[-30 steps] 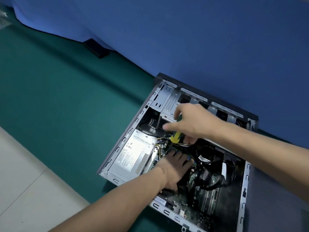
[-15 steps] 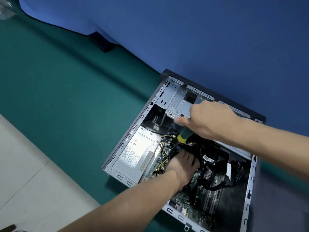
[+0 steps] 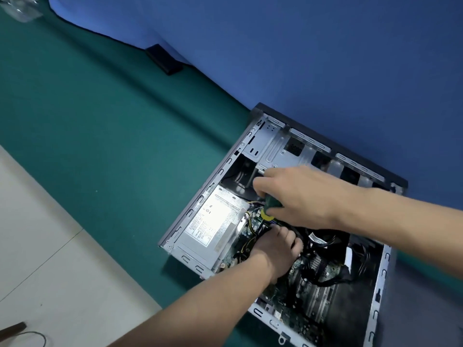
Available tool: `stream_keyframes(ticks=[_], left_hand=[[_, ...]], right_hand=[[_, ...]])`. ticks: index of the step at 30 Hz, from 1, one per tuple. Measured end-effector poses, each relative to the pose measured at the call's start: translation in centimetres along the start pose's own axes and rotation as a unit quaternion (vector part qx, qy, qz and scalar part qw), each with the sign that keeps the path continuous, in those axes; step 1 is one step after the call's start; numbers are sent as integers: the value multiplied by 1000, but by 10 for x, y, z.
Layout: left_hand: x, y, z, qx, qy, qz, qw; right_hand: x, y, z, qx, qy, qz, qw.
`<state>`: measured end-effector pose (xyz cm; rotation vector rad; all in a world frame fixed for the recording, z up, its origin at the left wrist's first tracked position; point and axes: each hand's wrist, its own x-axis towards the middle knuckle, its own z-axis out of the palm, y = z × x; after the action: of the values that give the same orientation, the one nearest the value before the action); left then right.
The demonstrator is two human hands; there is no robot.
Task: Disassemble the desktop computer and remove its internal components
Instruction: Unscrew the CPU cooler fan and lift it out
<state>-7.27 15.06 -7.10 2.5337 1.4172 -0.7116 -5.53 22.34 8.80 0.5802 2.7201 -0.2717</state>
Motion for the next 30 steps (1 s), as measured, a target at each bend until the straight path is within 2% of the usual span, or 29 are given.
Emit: stream_keyframes(ticks=[2, 4, 6, 8, 11, 14, 16, 18, 21, 23, 26, 28, 30], left_hand=[[-1, 0, 0, -1, 2, 2, 1000], [-1, 0, 2, -2, 2, 4, 1000], [0, 0, 3, -16, 7, 5, 1000], [-1, -3, 3, -32, 9, 9, 999], [-4, -11, -1, -103, 8, 15, 995], [-12, -14, -8, -131, 7, 7, 991], [-16, -10, -9, -116, 10, -5, 993], [-15, -6, -11, -88, 9, -11, 996], [-13, -4, -13, -42, 15, 2, 999], [-15, -6, -13, -43, 20, 3, 999], [-20, -8, -10, -104, 16, -13, 994], [-17, -7, -9, -92, 21, -9, 996], [-11, -5, -7, -58, 19, -7, 998]], right_hand=[[3, 6, -5, 35, -31, 14, 999], [7, 11, -9, 90, -34, 98, 991], [8, 12, -5, 131, -7, 175, 976], [10, 8, 5, 145, 46, 200, 968], [8, -1, 9, 146, 86, 148, 974], [0, -3, 1, 92, 20, 22, 995], [-3, -5, 1, 57, -13, -14, 998], [-1, -7, 6, 50, 8, 20, 998], [6, -7, 8, 77, 66, 161, 982], [7, -10, 8, 73, 82, 126, 986], [2, -15, 8, 97, 9, 3, 995], [1, -11, 8, 116, 7, 36, 993], [5, -3, 7, 99, 32, 154, 983]])
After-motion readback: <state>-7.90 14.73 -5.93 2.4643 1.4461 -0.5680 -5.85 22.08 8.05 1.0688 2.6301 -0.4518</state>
